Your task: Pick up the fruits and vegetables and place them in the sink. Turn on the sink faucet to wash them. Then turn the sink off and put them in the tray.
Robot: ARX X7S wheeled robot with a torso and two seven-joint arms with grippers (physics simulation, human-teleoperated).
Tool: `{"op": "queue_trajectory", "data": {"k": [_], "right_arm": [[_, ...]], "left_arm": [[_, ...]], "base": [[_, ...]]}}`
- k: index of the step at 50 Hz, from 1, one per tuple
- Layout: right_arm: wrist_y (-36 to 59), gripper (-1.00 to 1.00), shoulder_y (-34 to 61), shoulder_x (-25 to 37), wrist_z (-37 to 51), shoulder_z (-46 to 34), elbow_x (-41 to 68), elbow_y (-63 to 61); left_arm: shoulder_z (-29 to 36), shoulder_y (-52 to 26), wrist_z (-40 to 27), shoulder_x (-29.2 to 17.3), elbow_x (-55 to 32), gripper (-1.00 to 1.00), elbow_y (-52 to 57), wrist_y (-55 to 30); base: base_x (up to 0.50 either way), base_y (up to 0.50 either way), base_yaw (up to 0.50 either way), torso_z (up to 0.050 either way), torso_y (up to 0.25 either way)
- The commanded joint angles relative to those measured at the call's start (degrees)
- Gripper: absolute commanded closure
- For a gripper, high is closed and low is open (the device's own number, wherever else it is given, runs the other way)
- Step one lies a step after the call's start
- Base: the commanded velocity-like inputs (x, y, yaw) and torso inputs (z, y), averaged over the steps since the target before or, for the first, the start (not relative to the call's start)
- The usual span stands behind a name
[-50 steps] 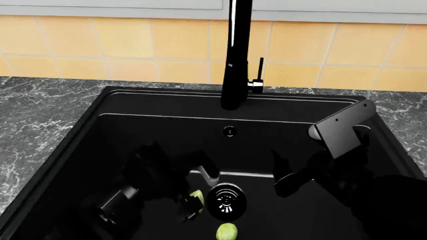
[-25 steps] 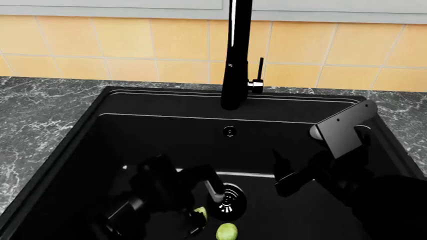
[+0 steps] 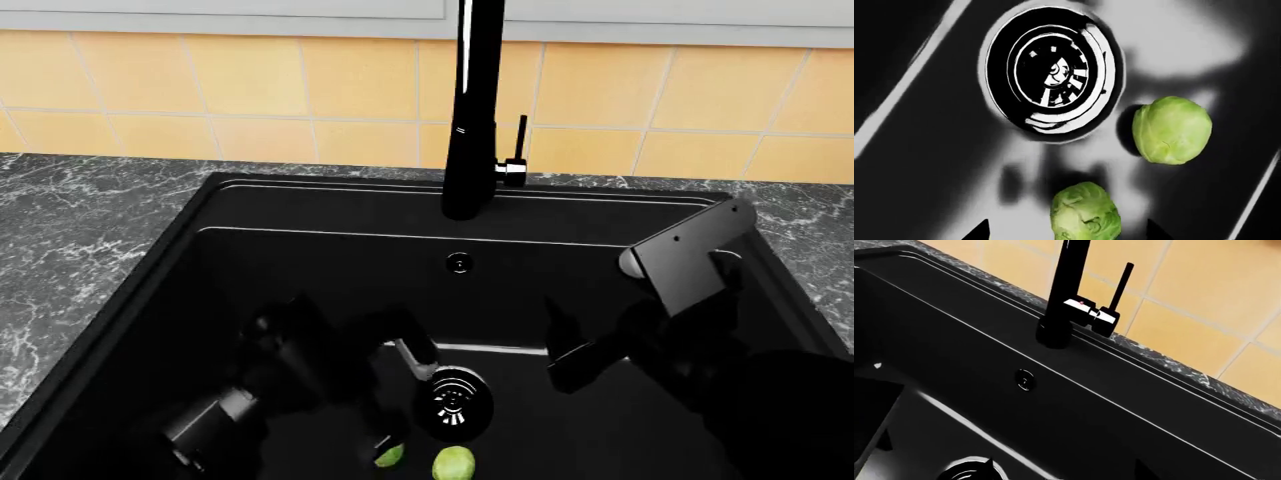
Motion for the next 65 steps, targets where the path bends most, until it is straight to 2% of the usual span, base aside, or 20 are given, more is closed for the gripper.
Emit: {"op": "queue_trajectory", "data": {"k": [1, 7, 13, 19, 25, 36, 52, 65], "right_arm": [[2.0, -1.00, 2.1, 0.0, 4.4, 2.1, 2.7, -2.3], [5.5, -1.00, 5.5, 1.1, 11.1, 6.3, 9.6, -5.9], [7.0, -1.00, 8.4, 1.8, 16.8, 8.8, 14.5, -9.0], [3.4, -1.00, 8.9, 0.5, 15.6, 9.2, 10.0, -10.8], [1.1, -1.00, 10.6, -1.8, 13.1, 6.2, 4.4, -8.4], [0.5, -1.00, 10.9, -2.0, 12.6, 5.4, 3.3, -7.5], [-0.6, -1.00, 18.6, -5.8, 7.5, -2.1, -4.9, 4.5], [-1.8, -1.00, 28.4, -11.5, 3.9, -8.0, -10.9, 15.5]], "left_arm": [[-9.4, 0.1, -4.0, -8.0, -2.6, -1.00, 15.6, -9.0], [-15.6, -0.1, -5.9, -13.5, -3.4, -1.00, 26.9, -15.6], [-21.7, -0.6, -7.8, -16.4, -3.6, -1.00, 31.7, -18.6], [-24.2, -1.2, -8.9, -17.6, -3.4, -1.00, 33.2, -19.4], [-27.9, -2.3, -10.4, -17.5, -3.4, -1.00, 34.0, -19.5], [-28.7, -2.8, -10.5, -17.3, -3.7, -1.00, 33.4, -19.2], [-32.6, -7.3, -10.8, -14.8, -4.7, -1.00, 26.4, -16.6], [-33.7, -7.9, -11.1, -15.0, -5.3, -1.00, 28.8, -18.1]], "base": [[0.00, 0.00, 0.00, 0.000, 0.000], [0.00, 0.00, 0.00, 0.000, 0.000], [0.00, 0.00, 0.00, 0.000, 0.000], [0.00, 0.00, 0.00, 0.000, 0.000], [0.00, 0.00, 0.00, 0.000, 0.000], [0.00, 0.00, 0.00, 0.000, 0.000], [0.00, 0.00, 0.00, 0.000, 0.000], [0.00, 0.00, 0.00, 0.000, 0.000]]}}
